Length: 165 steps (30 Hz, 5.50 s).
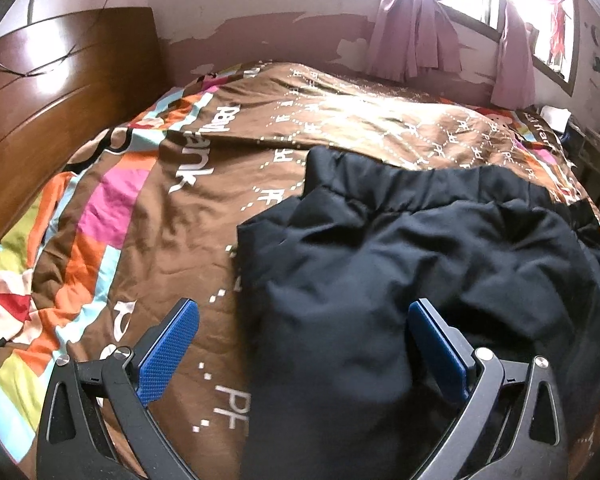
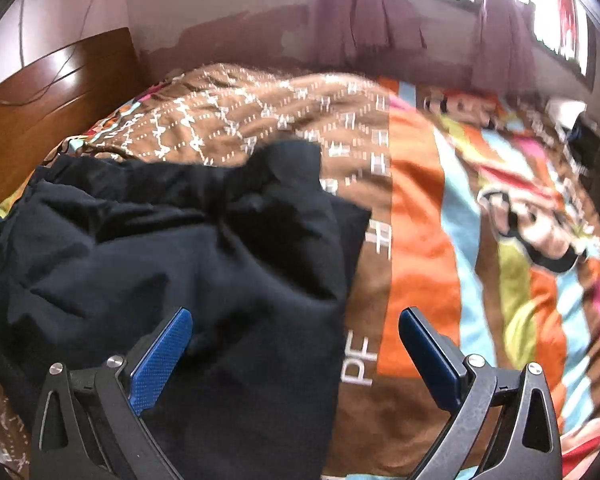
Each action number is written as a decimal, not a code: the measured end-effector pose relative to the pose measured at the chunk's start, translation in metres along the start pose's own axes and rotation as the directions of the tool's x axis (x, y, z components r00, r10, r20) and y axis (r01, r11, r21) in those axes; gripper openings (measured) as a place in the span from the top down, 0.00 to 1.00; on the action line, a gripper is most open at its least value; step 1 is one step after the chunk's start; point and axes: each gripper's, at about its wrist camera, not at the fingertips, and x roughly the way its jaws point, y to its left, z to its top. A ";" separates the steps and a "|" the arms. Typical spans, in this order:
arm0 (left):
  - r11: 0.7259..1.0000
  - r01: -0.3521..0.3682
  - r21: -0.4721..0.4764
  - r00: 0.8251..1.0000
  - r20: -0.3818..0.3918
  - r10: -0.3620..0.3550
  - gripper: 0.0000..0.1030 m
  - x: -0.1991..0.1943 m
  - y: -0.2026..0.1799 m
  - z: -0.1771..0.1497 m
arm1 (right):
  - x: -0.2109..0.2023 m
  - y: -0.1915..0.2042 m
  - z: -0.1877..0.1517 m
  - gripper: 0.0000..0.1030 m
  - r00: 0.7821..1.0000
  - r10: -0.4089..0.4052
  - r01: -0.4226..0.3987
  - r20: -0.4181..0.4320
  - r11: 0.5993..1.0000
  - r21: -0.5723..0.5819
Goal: Fold large clothes
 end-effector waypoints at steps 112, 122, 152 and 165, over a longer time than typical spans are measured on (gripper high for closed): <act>0.951 -0.107 -0.289 0.973 0.168 0.160 0.02 -0.157 0.056 0.032 | -0.086 0.195 0.089 0.00 0.923 0.139 -0.186 0.359 0.977 0.101; 0.976 -0.068 -0.205 0.950 0.284 0.126 0.02 -0.223 0.021 0.011 | -0.152 0.225 0.061 0.00 0.880 0.198 -0.235 0.431 0.971 0.033; 0.996 -0.032 -0.085 0.894 0.443 0.066 0.02 -0.365 -0.033 -0.073 | -0.277 0.288 -0.035 0.00 0.793 0.305 -0.284 0.527 0.951 -0.123; 0.994 -0.070 -0.086 0.886 0.452 0.102 0.02 -0.374 -0.023 -0.111 | -0.286 0.307 -0.068 0.00 0.798 0.292 -0.253 0.527 0.956 -0.146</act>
